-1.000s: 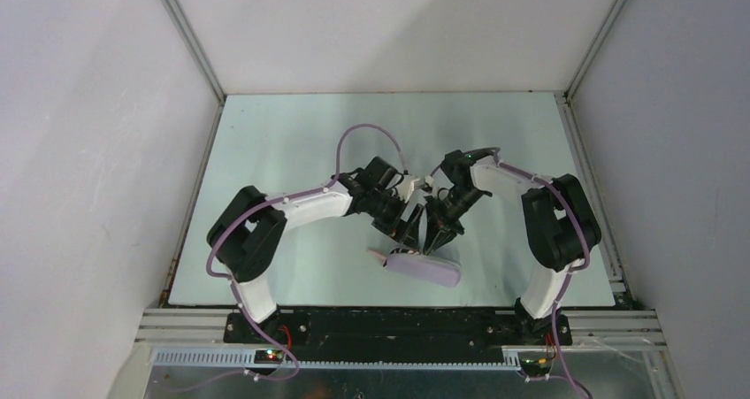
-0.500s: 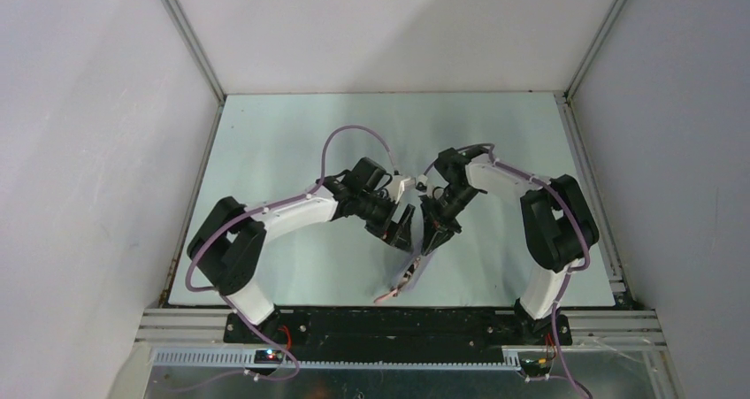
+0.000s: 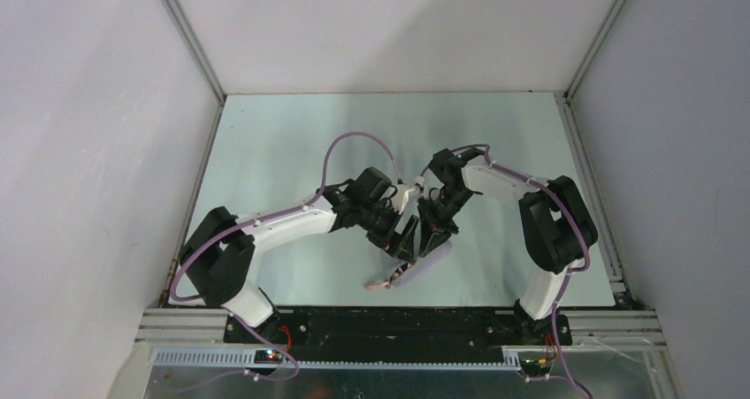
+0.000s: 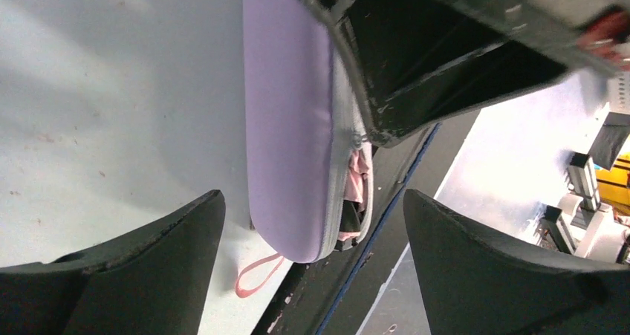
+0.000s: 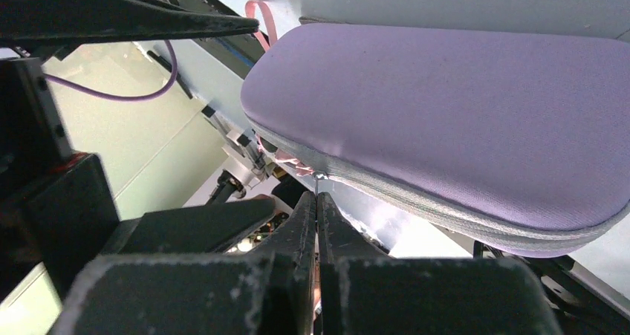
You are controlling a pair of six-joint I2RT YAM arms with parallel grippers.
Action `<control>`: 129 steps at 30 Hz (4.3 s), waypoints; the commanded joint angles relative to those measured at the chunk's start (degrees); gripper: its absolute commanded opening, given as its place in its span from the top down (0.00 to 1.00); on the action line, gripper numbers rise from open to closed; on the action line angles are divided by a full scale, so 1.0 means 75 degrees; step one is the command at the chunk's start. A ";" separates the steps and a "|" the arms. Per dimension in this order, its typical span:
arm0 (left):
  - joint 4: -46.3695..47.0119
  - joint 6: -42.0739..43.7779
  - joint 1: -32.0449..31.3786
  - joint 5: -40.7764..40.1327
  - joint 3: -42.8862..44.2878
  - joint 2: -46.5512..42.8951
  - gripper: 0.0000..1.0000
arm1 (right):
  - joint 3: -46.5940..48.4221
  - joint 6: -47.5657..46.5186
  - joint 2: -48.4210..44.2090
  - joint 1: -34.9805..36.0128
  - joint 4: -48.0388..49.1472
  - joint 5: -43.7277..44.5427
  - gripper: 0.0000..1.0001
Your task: Put away the umbrella
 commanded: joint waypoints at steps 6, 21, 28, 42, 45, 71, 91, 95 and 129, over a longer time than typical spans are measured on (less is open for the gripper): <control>0.0190 -0.0323 -0.0125 -0.0878 -0.0651 -0.0228 0.10 | 0.0294 0.0297 -0.0457 0.0072 0.0228 0.0019 1.00; 0.0672 -0.0527 -0.0258 -0.0944 -0.1017 0.0100 0.41 | 0.0040 0.0560 -0.0828 0.0359 0.0840 0.0426 1.00; 0.1041 -0.0710 -0.0488 -0.1120 -0.1168 0.0052 0.53 | -0.0647 0.0787 -0.1356 0.0490 0.1779 0.0884 1.00; 0.1005 -0.0769 -0.0661 -0.1473 -0.1002 0.0117 0.75 | -0.1659 0.1481 -0.2174 0.0757 0.3669 0.1438 1.00; 0.0961 -0.0742 -0.0659 -0.1491 -0.0971 0.0128 0.76 | -0.1670 0.1512 -0.2160 0.0828 0.3686 0.1496 1.00; 0.0693 -0.0619 -0.0653 -0.1283 -0.0656 0.0116 0.47 | -0.1671 0.1407 -0.2094 0.1172 0.3183 0.1684 1.00; 0.1855 -0.1618 0.0063 -0.0212 -0.1001 -0.0621 0.42 | -0.1666 0.1405 -0.2082 0.1160 0.3284 0.1521 1.00; 0.1948 -0.1678 0.0090 -0.0103 -0.1014 -0.0602 0.42 | -0.1667 0.1392 -0.2055 0.1153 0.3301 0.1465 1.00; 0.0986 -0.0710 -0.0764 -0.1441 -0.1218 -0.0512 0.45 | -0.1672 0.1566 -0.1944 0.1023 0.3326 0.1522 1.00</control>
